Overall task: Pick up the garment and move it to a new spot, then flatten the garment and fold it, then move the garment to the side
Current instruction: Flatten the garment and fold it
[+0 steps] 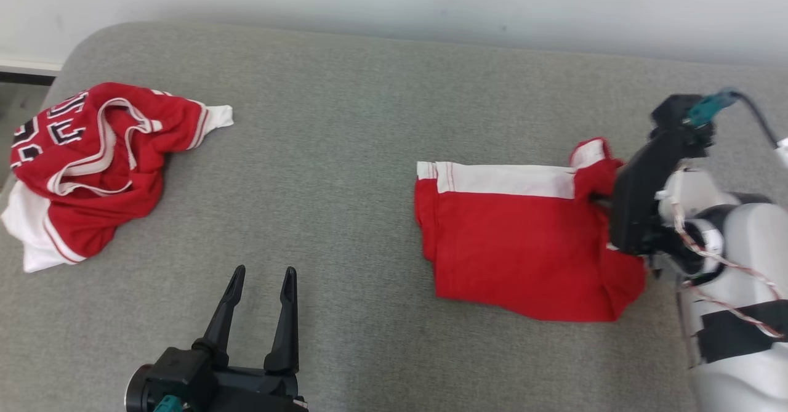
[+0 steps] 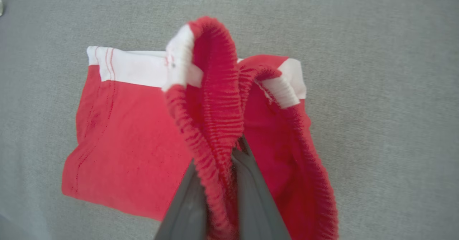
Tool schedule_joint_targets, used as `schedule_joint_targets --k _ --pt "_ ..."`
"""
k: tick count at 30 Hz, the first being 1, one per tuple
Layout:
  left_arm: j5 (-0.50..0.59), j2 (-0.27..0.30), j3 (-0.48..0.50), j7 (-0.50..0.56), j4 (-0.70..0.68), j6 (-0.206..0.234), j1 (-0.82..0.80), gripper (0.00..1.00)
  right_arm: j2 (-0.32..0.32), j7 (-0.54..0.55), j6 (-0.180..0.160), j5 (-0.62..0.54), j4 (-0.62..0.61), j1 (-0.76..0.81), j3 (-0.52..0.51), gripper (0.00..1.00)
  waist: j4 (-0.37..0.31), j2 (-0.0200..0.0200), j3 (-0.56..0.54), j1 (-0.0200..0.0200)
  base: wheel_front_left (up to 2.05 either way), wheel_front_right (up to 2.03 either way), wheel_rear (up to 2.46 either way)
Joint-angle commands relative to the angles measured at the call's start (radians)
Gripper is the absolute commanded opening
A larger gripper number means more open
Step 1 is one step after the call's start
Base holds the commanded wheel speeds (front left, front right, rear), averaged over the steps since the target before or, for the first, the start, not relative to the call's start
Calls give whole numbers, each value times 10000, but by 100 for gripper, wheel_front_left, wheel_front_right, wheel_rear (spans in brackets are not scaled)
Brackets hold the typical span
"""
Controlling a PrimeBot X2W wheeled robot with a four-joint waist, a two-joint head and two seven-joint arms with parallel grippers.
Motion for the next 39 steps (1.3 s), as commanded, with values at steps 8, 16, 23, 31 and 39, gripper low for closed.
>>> schedule_joint_targets --k 8,16,23,31,39 --pt "95 -128 159 -34 -5 -50 242 100 670 -1031 -21 455 1153 -358 673 0 868 -2 -510 -1 0 0 0" --pt "159 -247 179 -35 -16 -216 553 100 932 -1866 -21 345 2738 -787 774 0 1523 -2 -788 -1 0 0 0" --pt "199 -337 267 -36 -56 -311 732 100 968 -2609 -21 613 3717 -1000 972 14 1743 -2 -820 -1 0 0 0" --pt "255 -308 397 -36 -14 -317 826 100 962 -3124 -21 1400 4043 -1289 1384 100 1559 -2 -947 -1 0 0 0" --pt "278 -211 493 -36 -120 -263 931 100 641 -3385 -21 1494 2950 -1239 937 100 1138 -2 -1199 -1 0 0 0"
